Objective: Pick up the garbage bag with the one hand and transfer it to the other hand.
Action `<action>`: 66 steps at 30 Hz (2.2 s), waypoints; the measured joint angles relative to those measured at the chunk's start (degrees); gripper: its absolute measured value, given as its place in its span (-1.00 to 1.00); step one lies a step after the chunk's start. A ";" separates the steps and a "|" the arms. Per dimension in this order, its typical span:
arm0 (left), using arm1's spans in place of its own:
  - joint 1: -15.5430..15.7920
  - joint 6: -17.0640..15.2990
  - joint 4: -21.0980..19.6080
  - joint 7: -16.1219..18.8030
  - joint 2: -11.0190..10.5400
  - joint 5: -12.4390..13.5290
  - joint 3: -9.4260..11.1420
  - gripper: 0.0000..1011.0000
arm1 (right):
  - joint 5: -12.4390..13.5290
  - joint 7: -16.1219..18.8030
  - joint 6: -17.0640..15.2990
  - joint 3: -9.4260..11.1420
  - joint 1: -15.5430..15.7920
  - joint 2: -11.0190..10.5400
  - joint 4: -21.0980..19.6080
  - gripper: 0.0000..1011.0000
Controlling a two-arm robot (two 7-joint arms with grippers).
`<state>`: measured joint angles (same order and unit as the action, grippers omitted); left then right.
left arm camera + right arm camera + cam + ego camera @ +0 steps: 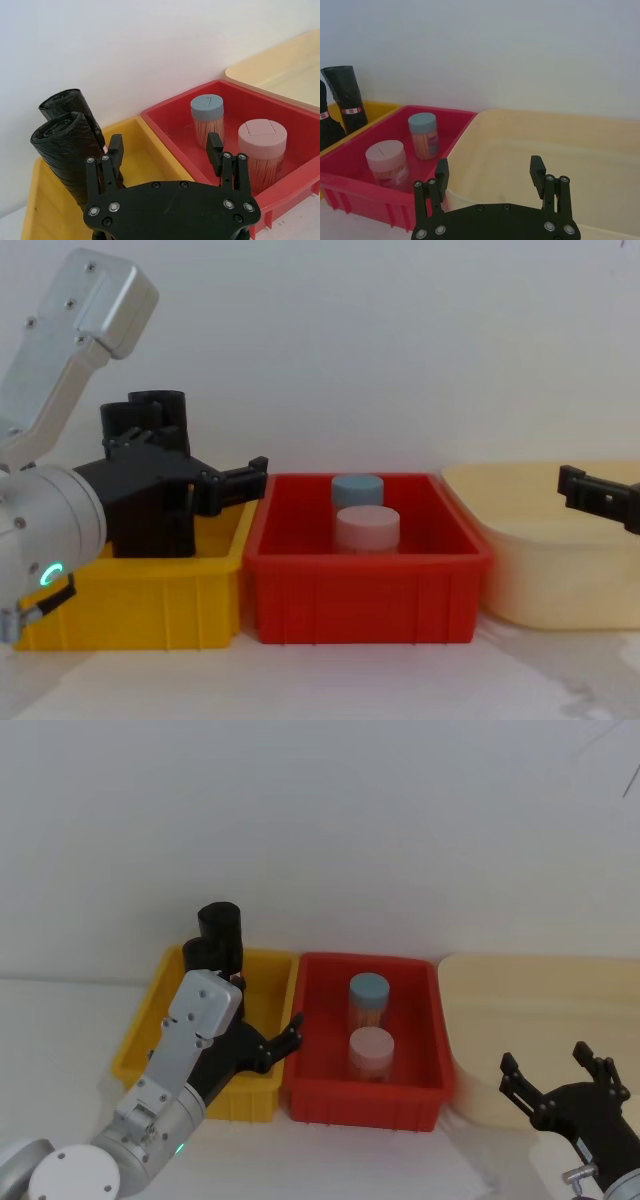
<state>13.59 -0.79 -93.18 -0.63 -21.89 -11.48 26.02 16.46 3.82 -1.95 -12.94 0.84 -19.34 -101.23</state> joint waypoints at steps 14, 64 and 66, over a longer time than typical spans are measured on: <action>0.00 0.00 0.00 0.00 0.00 0.00 0.00 0.98 | 0.00 0.00 0.00 0.00 0.00 0.00 0.00 0.98; 0.00 0.00 0.00 0.00 0.00 0.00 0.00 0.98 | 0.83 15.62 -9.87 -8.94 -8.79 -2.77 -0.87 0.98; 0.00 0.00 0.00 0.00 0.00 0.00 0.00 0.98 | 0.62 16.01 -11.38 -9.81 -10.49 -2.51 0.13 0.98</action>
<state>13.59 -0.79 -93.18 -0.63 -21.89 -11.48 26.02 17.08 19.84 -13.33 -22.74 -9.65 -21.85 -101.09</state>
